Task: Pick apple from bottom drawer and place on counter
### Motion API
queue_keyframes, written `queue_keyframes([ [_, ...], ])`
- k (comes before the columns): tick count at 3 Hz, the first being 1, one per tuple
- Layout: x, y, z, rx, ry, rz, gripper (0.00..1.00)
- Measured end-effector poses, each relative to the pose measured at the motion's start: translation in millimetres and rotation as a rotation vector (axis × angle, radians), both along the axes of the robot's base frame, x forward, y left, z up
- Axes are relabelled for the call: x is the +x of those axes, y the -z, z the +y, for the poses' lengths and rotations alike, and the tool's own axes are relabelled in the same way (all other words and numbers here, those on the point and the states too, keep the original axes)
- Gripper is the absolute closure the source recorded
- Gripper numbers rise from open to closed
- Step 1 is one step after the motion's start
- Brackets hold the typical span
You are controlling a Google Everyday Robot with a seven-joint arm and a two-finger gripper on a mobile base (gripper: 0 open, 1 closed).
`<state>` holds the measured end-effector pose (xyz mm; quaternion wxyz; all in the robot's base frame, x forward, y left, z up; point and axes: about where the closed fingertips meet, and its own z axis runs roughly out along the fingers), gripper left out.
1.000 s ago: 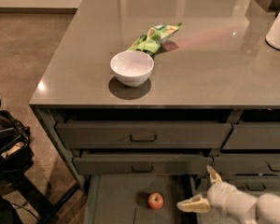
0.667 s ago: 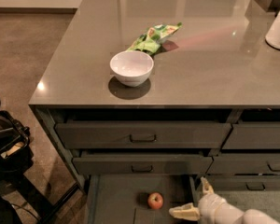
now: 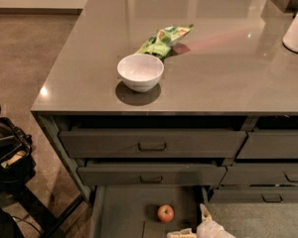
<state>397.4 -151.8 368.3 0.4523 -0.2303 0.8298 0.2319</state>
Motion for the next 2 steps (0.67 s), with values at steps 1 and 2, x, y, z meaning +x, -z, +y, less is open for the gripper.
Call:
queue_keyframes([
  [1,0.0,0.0,0.0,0.0,0.0,0.0,0.0],
  [2,1.7,19.9,6.5,0.016,0.018,0.002,0.0],
])
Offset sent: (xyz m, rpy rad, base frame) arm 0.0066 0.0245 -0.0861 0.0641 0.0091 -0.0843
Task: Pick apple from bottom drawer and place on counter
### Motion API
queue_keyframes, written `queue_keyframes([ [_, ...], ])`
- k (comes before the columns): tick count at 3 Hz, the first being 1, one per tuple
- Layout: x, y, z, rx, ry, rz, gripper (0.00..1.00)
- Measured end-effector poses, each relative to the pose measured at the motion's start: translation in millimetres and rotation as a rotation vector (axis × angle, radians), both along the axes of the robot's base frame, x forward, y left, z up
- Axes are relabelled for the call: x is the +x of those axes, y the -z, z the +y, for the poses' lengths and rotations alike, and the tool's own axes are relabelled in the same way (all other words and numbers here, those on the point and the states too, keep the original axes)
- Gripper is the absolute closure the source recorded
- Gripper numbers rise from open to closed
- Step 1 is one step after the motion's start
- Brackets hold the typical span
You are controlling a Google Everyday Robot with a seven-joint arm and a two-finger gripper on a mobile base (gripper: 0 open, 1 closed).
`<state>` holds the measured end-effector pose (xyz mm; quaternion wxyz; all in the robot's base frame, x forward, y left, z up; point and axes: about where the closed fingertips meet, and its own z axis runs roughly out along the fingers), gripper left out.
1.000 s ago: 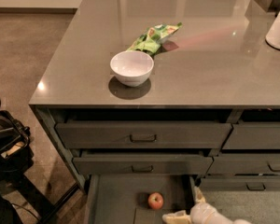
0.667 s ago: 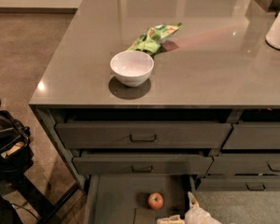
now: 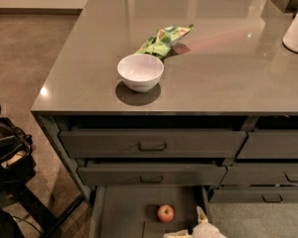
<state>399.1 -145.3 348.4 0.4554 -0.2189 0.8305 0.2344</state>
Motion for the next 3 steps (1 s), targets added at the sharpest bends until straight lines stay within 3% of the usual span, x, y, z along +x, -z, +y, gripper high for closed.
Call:
queue_keyframes([
  [1,5.4,62.0,24.1,0.046,0.019,-0.001,0.0],
  [3,12.1,72.5,30.9,0.061,0.009,-0.021,0.0],
])
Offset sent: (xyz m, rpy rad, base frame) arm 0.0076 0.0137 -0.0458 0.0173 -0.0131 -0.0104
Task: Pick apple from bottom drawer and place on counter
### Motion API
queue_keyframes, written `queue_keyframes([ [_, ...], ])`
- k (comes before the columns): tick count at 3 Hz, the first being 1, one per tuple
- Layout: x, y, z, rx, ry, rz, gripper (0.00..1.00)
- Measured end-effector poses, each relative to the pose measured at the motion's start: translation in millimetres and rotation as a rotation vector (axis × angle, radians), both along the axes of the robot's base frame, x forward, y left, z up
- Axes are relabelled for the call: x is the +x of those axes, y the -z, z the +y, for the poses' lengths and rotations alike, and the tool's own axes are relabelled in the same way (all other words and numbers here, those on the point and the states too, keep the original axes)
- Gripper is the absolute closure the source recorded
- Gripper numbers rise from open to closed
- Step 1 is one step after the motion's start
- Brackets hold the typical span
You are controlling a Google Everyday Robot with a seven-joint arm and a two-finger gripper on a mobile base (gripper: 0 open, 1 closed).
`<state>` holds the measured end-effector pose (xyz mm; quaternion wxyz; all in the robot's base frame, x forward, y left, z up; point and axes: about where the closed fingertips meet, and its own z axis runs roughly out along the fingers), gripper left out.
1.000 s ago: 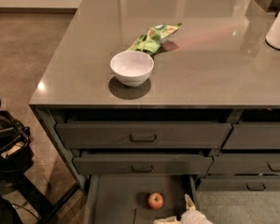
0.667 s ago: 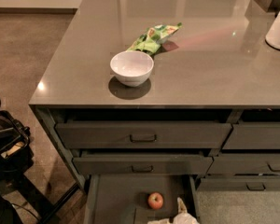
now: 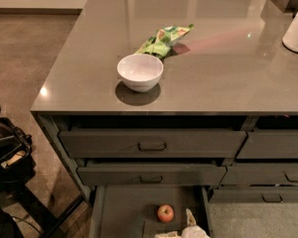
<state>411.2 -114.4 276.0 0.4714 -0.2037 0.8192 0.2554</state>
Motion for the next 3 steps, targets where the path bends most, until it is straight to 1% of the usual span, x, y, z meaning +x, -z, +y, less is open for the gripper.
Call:
queue_keyframes([
  [1,19.2,18.9,13.7,0.016,-0.021,-0.053,0.0],
  [2,44.7,44.1,21.9,-0.011,-0.01,-0.097,0.0],
  [3,46.3,48.4,20.3,-0.011,-0.002,-0.096,0.0],
])
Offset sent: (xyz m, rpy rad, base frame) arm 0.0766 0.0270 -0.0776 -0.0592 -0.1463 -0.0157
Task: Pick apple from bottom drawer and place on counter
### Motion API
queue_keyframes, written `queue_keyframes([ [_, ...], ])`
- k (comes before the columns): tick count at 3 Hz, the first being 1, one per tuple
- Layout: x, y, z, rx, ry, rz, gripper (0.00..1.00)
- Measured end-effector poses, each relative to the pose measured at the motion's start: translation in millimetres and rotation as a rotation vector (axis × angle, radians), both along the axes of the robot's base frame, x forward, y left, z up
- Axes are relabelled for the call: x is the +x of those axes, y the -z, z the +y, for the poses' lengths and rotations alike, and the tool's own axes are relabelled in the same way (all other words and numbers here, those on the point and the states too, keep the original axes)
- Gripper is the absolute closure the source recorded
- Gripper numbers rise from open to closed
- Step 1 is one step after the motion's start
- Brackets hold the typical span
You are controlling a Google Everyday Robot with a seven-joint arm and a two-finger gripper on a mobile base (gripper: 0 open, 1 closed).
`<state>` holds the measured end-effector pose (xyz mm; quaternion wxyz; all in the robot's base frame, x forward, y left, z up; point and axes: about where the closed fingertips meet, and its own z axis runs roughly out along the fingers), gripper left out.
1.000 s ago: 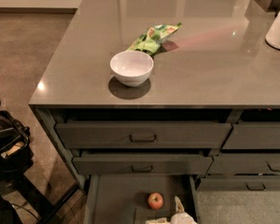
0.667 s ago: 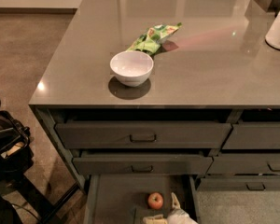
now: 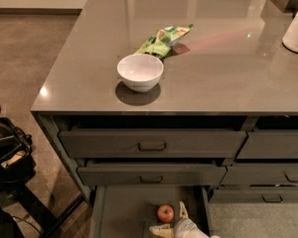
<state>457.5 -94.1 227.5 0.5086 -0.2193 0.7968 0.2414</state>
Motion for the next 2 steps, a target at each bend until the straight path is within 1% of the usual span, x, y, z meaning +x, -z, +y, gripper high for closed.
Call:
queue_keyframes([
  [1,4.2,15.5,7.6,-0.035,-0.036,0.0,0.0],
  [2,16.1,32.6,9.1,-0.095,-0.063,-0.029,0.0],
])
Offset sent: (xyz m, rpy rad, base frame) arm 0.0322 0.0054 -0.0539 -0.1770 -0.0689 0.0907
